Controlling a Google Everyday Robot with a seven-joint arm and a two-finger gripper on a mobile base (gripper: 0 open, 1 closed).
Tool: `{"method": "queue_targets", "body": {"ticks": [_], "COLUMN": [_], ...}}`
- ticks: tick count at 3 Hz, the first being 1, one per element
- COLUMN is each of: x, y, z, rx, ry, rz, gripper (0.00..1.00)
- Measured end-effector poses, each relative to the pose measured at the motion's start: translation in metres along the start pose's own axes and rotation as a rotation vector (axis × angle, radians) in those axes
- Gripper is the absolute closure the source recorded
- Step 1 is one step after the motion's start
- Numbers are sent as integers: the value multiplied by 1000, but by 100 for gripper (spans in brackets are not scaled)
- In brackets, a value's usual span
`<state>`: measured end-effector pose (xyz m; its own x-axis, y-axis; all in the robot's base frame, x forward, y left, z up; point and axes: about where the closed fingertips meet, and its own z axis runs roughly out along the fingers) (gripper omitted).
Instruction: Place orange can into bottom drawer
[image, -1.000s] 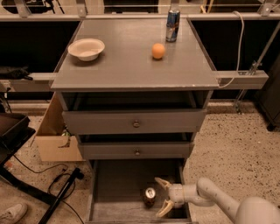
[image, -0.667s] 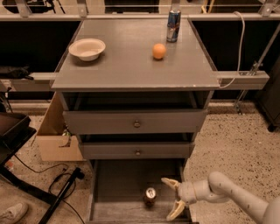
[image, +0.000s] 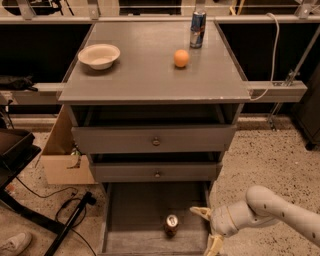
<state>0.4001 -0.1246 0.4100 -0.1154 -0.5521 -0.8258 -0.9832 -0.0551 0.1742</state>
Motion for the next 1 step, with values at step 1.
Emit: {"method": "queue_targets", "body": {"ticks": [1], "x": [-32], "y": [22], "z": [-18], "rx": [88], "ry": [146], "rz": [-1], "gripper": [0]}}
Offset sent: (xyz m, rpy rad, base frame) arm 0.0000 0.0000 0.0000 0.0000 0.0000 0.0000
